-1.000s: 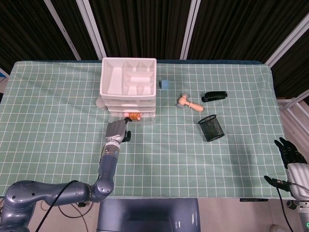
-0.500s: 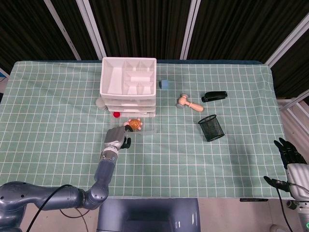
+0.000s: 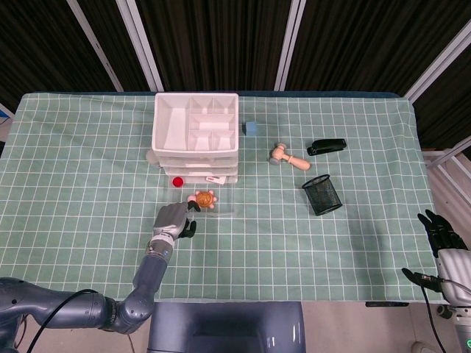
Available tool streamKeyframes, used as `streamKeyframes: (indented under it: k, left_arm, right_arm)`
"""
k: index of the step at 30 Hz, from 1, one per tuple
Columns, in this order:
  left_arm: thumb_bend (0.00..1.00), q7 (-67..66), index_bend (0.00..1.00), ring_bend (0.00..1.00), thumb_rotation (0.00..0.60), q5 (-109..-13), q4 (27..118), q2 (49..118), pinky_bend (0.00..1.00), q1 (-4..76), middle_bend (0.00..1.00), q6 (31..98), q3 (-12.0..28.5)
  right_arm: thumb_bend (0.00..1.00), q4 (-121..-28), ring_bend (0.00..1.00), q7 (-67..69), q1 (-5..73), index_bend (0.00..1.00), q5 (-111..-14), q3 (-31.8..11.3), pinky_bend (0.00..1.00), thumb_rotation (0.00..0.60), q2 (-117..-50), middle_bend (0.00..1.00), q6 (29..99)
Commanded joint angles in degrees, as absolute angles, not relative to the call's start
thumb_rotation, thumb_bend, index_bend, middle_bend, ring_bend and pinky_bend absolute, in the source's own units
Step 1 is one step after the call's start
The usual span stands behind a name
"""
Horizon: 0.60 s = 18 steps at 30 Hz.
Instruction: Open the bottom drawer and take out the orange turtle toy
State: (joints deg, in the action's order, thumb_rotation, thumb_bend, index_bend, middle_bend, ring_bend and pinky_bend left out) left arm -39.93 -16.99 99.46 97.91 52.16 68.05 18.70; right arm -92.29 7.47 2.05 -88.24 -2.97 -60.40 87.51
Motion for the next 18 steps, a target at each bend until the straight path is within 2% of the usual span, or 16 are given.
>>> streamKeyframes:
  k: [1, 6, 9, 18]
  left_arm:
    - [0.42, -39.74, 0.34, 1.00, 0.600, -18.05, 100.09, 97.42, 1.00, 52.06, 1.00, 68.26, 18.37]
    - [0.28, -39.58, 0.31, 1.00, 0.600, -21.41, 100.37, 96.43, 1.00, 52.58, 1.00, 67.56, 18.24]
    - [0.24, -40.24, 0.31, 1.00, 0.600, -24.65, 99.81, 94.93, 1.00, 53.61, 1.00, 64.94, 17.78]
    - [0.19, -42.68, 0.31, 1.00, 0.600, -37.07, 91.23, 86.93, 1.00, 59.71, 1.00, 45.48, 14.58]
  right_arm:
    - [0.02, -92.28, 0.00, 7.47, 2.05, 0.00, -88.24, -2.97, 0.21, 0.600, -60.40, 0.00, 87.50]
    - [0.02, -92.30, 0.00, 7.45, 2.06, 0.00, -88.24, -2.96, 0.21, 0.600, -60.39, 0.00, 87.45]
    - [0.02, -92.24, 0.00, 7.48, 2.09, 0.00, -88.17, -2.98, 0.21, 0.600, -60.39, 0.00, 87.38]
    - [0.02, -92.27, 0.00, 7.43, 2.12, 0.00, -88.16, -2.98, 0.21, 0.600, -60.44, 0.00, 87.31]
